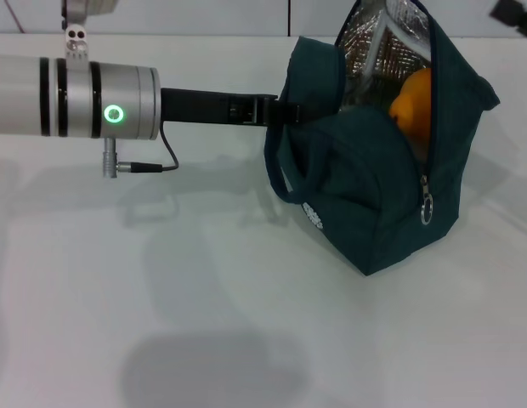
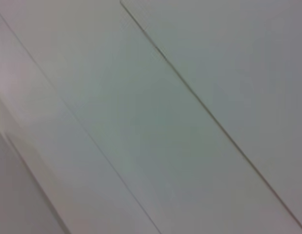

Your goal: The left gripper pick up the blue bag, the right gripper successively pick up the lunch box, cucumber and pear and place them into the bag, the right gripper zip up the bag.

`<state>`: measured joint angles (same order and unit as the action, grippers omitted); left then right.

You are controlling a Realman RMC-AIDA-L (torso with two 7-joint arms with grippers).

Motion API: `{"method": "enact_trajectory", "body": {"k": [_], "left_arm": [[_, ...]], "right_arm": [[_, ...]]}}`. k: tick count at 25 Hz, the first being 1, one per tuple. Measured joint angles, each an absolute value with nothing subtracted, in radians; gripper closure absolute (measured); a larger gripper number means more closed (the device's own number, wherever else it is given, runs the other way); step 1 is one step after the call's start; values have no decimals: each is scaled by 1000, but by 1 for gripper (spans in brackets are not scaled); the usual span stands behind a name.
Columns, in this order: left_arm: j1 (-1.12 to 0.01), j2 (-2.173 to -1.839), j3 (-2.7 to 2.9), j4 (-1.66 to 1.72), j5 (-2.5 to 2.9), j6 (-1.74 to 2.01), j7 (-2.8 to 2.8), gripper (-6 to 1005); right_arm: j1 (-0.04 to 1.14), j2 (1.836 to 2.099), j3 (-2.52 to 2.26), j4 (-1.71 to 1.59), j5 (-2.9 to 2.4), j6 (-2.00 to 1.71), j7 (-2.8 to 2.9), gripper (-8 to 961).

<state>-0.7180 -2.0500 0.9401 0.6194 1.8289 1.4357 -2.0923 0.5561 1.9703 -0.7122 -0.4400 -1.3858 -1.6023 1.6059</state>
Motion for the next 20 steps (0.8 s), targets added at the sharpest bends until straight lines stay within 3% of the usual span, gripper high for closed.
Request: {"method": "enact_trajectory", "body": {"k": [4,10,20], "left_arm": [[-718,-2049,937,617,1838,1434,-2092,938],[-718,-2049,936,617,1839,1433,-2092,937],[-734,-2049,934,625,1840,1398,-2092,936]], "right_arm": [[515,1948,-726,-479,-1390,-1700,1576,269],[499,1917,-763,-500,-1592,-1805,1426,260],[503,1949,-796,-498,-1813,-1694,1360,260]]}}
